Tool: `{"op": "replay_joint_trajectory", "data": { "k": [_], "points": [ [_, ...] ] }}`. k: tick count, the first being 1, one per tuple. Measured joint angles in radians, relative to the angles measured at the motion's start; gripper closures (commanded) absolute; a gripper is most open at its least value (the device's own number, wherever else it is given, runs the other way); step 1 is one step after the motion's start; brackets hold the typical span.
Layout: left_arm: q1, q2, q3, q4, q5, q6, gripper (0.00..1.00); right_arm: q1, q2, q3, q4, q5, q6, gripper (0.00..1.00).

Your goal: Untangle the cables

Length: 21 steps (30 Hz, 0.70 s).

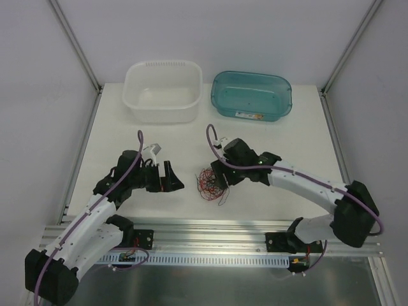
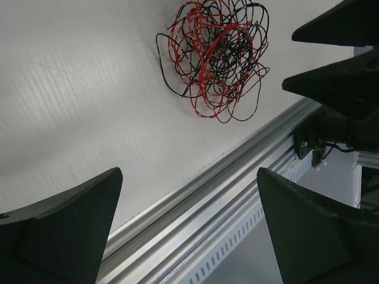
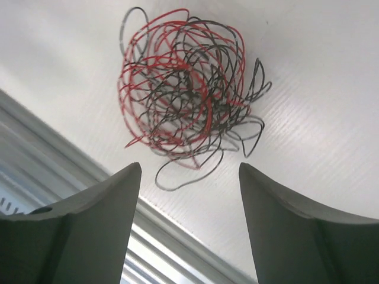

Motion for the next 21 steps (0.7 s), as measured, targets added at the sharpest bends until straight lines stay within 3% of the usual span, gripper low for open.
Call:
{"op": "replay_joint_trajectory", "data": {
  "k": [6,9,16,21],
  "points": [
    [-0.154,-0.011,-0.078,0.122,-0.147,-0.165,0.06,0.074,-0.359,-0.159,0.070,0.178,0.175,0.34],
    [-0.238,0.029,-0.104,0.199,-0.236,-0.243,0.09,0.074,-0.450,-0.249,0.104,0.239,0.258,0.38],
    [-0.417,0.255,-0.064,0.323,-0.409,-0.336,0.17,0.074,-0.451,-0.329,0.153,0.301,0.338,0.51],
    [-0.477,0.420,0.014,0.380,-0.491,-0.361,0.34,0.074,-0.359,-0.303,0.216,0.308,0.334,0.54]
  ]
}}
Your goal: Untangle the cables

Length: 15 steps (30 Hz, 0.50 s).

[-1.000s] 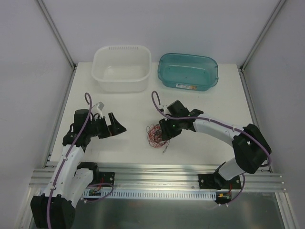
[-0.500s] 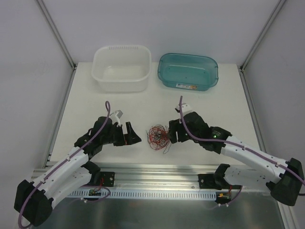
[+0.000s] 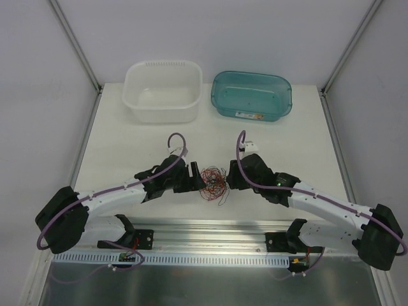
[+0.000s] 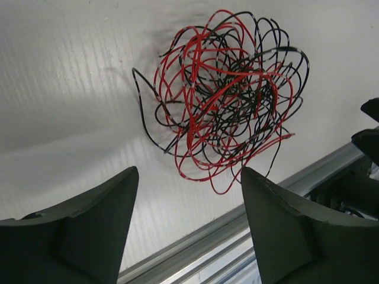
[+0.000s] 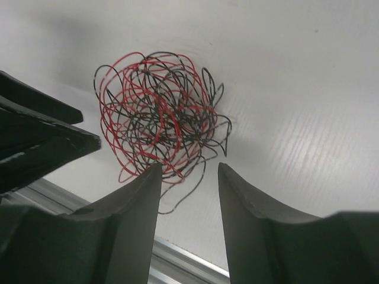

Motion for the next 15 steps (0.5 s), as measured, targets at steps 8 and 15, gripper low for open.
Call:
{"op": "replay_joint_trajectory", "data": {
  "k": [8,15],
  "points": [
    [-0.037,0.177,0.070,0.055,-0.053,-0.021,0.58,-0.013,0.167,0.099,0.094,-0.017,-0.029,0.61],
    [-0.050,0.237,0.077,0.071,-0.070,-0.032,1.00,-0.036,0.272,0.139,0.145,-0.052,-0.035,0.64]
  ]
}}
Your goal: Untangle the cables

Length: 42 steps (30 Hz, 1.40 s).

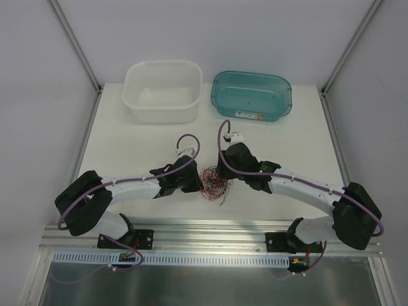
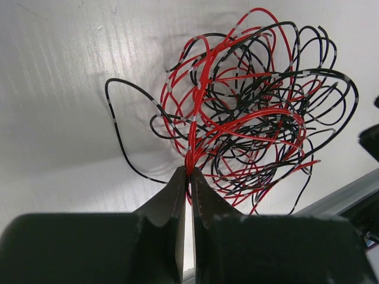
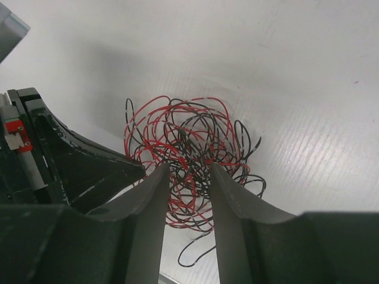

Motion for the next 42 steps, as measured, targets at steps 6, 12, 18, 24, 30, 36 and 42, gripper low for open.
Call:
{"op": "replay_joint_trajectory", "data": {
  "k": [6,12,18,24,30,36,42],
  "points": [
    [-0.006,0.015,0.001,0.005,-0.006,0.002,1.00,0.000,0.064,0.000,0.013,-0.024,0.000,0.69],
    [-0.013,0.015,0.001,0.005,-0.011,0.001,1.00,0.000,0.087,0.000,0.015,-0.025,-0.004,0.93],
    [-0.013,0.000,-0.014,0.007,-0.037,-0.007,1.00,0.000,0.054,0.000,-0.020,-0.005,-0.019,0.99],
    [-0.013,-0.083,-0.058,-0.024,-0.104,-0.031,1.00,-0.010,-0.149,0.019,-0.174,0.093,-0.071,0.99],
    [-0.012,-0.187,-0.065,-0.087,-0.190,-0.032,1.00,-0.075,-0.351,0.107,-0.348,0.198,-0.118,0.99],
    [0.006,-0.286,-0.088,-0.170,-0.248,-0.030,1.00,-0.152,-0.548,0.159,-0.483,0.274,-0.163,0.99],
    [0.122,-0.415,-0.110,-0.253,-0.270,-0.012,1.00,-0.202,-0.689,0.199,-0.581,0.362,-0.196,0.99]
  ]
}}
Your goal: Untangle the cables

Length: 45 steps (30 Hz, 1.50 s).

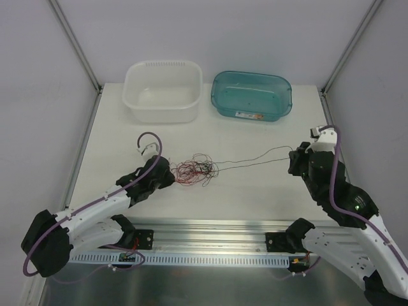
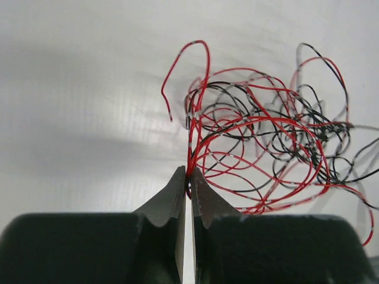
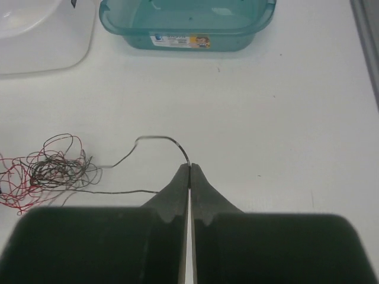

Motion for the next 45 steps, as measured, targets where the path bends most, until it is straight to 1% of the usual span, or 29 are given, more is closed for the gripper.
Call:
{"op": "replay_joint_trajectory", "data": {
  "k": [6,9,13,17,21,23,26,28,29,30,31,33,36,38,43,45],
  "points": [
    [0.171,-0.069,-0.015,-0.085,-0.015,0.047,1.00,-0.006,-0.084,0.047,-0.061,0.055,-0.025,0.99],
    [0.213,-0.074,-0.014,-0.107,-0.031,0.079,1.00,-0.005,-0.107,0.080,-0.078,0.078,-0.035,0.99],
    [0.282,-0.039,-0.006,-0.138,-0.051,0.122,1.00,-0.008,-0.122,0.119,-0.104,0.103,-0.042,0.99],
    [0.333,0.006,0.006,-0.154,-0.055,0.150,1.00,-0.008,-0.156,0.156,-0.107,0.102,-0.050,0.99],
    [0.365,0.016,0.021,-0.162,-0.058,0.167,1.00,-0.009,-0.187,0.167,-0.108,0.122,-0.054,0.99],
    [0.371,0.011,0.030,-0.164,-0.048,0.174,1.00,-0.009,-0.189,0.149,-0.101,0.139,-0.055,0.98],
    [0.373,-0.021,0.037,-0.167,0.000,0.183,1.00,-0.010,-0.177,0.069,-0.099,0.159,-0.045,0.96],
    [0.373,-0.057,0.039,-0.172,0.045,0.196,1.00,-0.011,-0.141,-0.006,-0.101,0.163,-0.017,0.86],
    [0.373,-0.071,0.039,-0.173,0.071,0.200,1.00,-0.013,-0.121,-0.040,-0.100,0.164,0.000,0.80],
    [0.373,-0.090,0.039,-0.174,0.099,0.204,1.00,-0.018,-0.087,-0.082,-0.107,0.163,0.027,0.61],
    [0.373,-0.107,0.039,-0.177,0.132,0.206,1.00,-0.034,-0.043,-0.117,-0.120,0.156,0.061,0.52],
    [0.373,-0.141,0.039,-0.177,0.209,0.208,1.00,-0.078,0.056,-0.164,-0.147,0.124,0.105,0.41],
    [0.372,-0.155,0.039,-0.177,0.314,0.211,1.00,-0.119,0.173,-0.194,-0.146,0.036,0.131,0.34],
    [0.370,-0.155,0.039,-0.178,0.366,0.213,1.00,-0.122,0.192,-0.202,-0.119,-0.067,0.128,0.33],
    [0.329,-0.155,0.039,-0.177,0.431,0.213,1.00,-0.108,0.183,-0.203,0.054,-0.356,0.103,0.32],
    [0.316,-0.155,0.039,-0.176,0.436,0.212,1.00,-0.077,0.221,-0.202,0.134,-0.463,0.098,0.32]
  ]
}}
